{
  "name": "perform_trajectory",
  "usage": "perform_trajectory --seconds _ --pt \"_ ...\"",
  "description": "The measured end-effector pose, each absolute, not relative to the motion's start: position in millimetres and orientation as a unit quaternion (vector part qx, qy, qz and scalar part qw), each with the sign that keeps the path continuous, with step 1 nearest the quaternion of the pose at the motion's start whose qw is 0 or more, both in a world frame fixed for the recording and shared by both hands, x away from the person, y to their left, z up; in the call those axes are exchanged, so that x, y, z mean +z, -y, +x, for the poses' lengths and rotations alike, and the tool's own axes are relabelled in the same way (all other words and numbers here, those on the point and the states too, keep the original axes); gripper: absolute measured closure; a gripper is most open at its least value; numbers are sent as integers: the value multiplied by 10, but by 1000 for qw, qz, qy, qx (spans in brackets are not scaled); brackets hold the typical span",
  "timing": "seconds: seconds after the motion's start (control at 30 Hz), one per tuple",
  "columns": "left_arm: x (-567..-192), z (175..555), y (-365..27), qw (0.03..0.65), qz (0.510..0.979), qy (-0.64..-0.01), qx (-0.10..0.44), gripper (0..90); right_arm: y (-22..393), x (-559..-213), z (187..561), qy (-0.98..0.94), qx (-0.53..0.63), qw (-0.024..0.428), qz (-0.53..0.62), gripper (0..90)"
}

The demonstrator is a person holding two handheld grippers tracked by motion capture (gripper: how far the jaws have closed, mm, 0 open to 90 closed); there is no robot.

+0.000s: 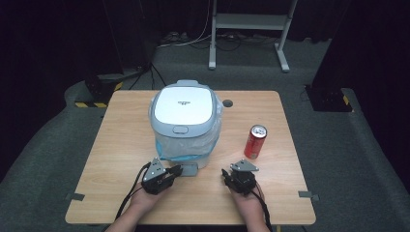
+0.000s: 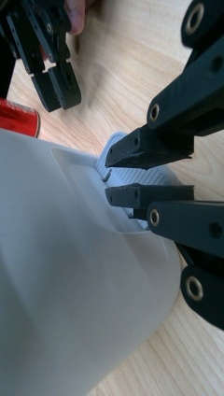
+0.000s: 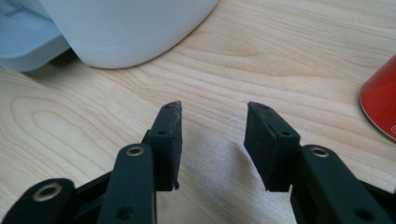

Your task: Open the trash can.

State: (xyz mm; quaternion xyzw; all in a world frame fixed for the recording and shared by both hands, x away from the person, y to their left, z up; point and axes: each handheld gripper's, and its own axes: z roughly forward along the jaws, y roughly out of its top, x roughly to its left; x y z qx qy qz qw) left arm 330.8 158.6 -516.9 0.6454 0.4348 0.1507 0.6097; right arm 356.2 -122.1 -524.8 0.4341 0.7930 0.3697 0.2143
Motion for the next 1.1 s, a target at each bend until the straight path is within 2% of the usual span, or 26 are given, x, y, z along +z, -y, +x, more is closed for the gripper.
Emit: perform_trajectory --seconds 0.3,0.47,0.93,1.0,1.1 --pt "-5242 3365 -1489 605 649 -438 144 657 1077 -5263 3532 -815 334 247 403 569" --pt "-5271 3354 -1463 605 653 -434 138 639 1088 -5262 3539 -813 336 244 409 562" --pt "-5299 3344 -1448 611 642 -441 139 640 1140 -5249 3509 -800 356 245 416 556" --pt "-5296 3361 -1461 613 636 -449 140 697 1153 -5246 3487 -798 361 247 415 552" --pt "-5296 3371 -1481 607 639 -451 140 720 1210 -5229 3456 -790 371 248 420 532"
